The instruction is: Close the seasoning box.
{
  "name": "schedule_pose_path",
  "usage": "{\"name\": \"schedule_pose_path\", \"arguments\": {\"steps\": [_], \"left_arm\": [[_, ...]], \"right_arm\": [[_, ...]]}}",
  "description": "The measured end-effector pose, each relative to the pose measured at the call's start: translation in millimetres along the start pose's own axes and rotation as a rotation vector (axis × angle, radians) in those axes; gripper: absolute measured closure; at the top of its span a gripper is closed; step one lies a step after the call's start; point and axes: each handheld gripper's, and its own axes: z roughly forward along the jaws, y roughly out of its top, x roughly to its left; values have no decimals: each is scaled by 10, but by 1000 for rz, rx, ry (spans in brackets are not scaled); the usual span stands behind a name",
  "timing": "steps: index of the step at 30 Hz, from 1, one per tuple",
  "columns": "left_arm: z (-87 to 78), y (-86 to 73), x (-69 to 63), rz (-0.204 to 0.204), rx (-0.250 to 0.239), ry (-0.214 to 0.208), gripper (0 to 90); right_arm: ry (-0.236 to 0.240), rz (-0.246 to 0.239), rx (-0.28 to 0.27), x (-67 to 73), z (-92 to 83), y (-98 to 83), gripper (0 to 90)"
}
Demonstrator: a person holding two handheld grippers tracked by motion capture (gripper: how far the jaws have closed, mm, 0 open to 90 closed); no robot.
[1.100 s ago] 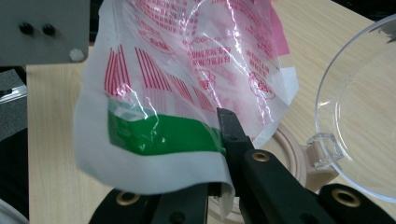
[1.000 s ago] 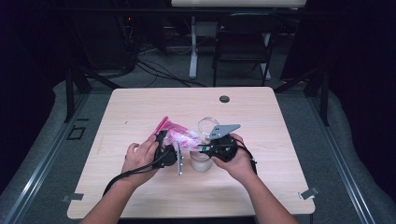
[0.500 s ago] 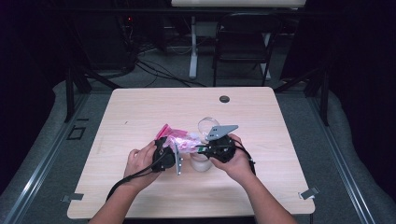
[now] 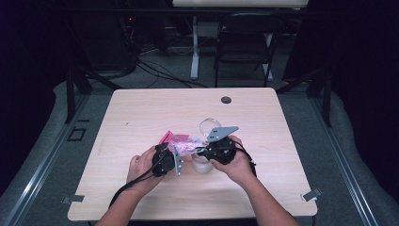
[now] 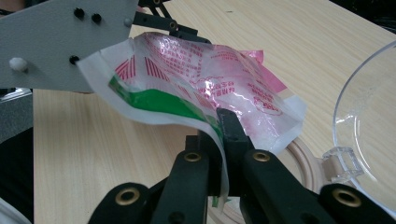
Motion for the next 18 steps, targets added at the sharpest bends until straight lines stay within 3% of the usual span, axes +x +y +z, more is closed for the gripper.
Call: {"name": "schedule_pose_path", "arguments": {"steps": [3,5,6,11,18], "left_arm": [[13,-17,-13,-23,-2,-17,680],[23,-35,-24,-60,-11,-35,682],[43,-43,-47,-102,-37,-46,682],[78,-76,-72,-167,-59,-94,686],[133,-140,-87,-256,-85,-172,690]], "right_arm": [[-2,-4,1,8,8,6,898],[-2,-2,-6,14,12,8,896],[-2,-2,-8,16,12,10,895],[1,-3,-15,19,0,17,877],[17,18,-43,14,-13,23,784]]}}
